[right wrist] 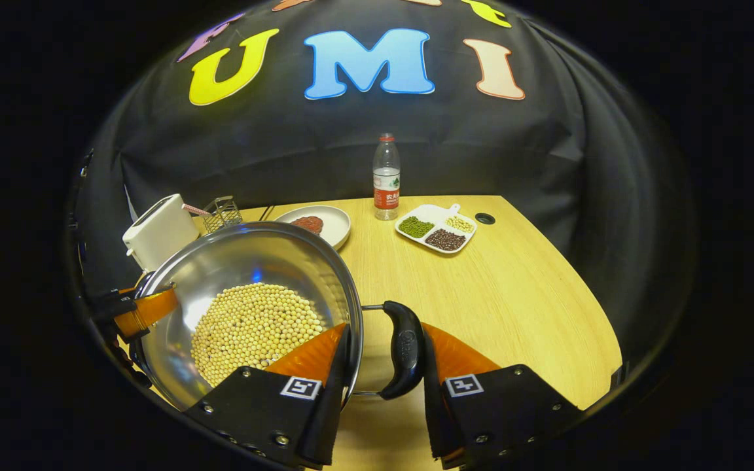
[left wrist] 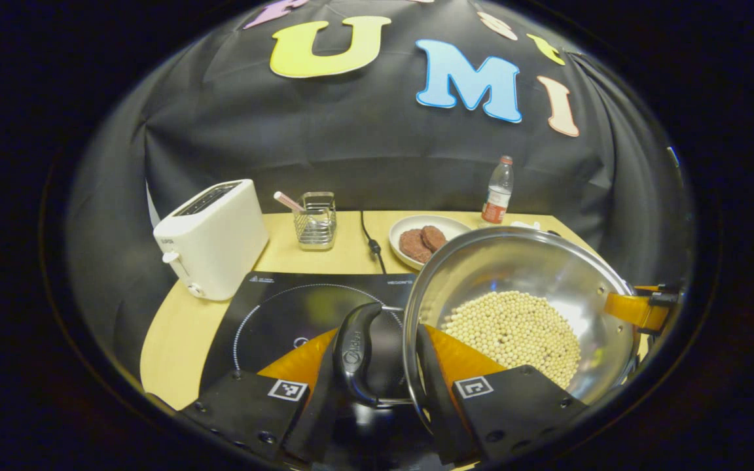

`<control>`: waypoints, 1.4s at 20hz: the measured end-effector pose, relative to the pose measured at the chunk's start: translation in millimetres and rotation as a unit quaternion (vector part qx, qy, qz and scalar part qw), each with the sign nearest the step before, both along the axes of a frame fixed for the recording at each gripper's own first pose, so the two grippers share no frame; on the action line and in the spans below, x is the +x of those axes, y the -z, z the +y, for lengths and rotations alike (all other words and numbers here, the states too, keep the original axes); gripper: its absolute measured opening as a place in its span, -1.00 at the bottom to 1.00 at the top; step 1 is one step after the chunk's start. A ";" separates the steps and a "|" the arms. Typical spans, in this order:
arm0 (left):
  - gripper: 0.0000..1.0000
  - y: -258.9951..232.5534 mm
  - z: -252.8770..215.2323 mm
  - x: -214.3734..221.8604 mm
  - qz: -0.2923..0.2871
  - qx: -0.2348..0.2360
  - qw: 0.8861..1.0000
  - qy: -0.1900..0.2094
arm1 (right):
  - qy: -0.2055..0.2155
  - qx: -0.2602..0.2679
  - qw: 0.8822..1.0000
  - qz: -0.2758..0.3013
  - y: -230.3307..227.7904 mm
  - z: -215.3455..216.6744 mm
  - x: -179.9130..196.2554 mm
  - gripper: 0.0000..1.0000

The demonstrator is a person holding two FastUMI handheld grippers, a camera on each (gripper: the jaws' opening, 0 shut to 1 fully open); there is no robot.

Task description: First push the handle of the pot to place it horizontally, then grasp the pot with both hands and set it on the induction cooktop.

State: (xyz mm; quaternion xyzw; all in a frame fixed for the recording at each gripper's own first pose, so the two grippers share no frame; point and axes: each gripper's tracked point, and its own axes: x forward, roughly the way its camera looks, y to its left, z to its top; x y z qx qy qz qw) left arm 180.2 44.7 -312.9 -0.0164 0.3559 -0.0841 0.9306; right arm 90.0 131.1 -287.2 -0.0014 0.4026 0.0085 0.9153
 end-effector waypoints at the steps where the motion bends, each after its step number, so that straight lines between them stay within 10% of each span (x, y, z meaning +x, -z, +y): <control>1: 0.35 0.6 9.2 1.2 -0.001 0.000 1.000 0.001 | 0.001 0.000 1.000 -0.001 0.6 8.6 -3.0 0.09; 28: 0.27 47.7 208.5 54.4 0.014 0.014 0.999 -0.050 | -0.033 0.028 0.999 0.003 38.3 198.7 38.5 0.09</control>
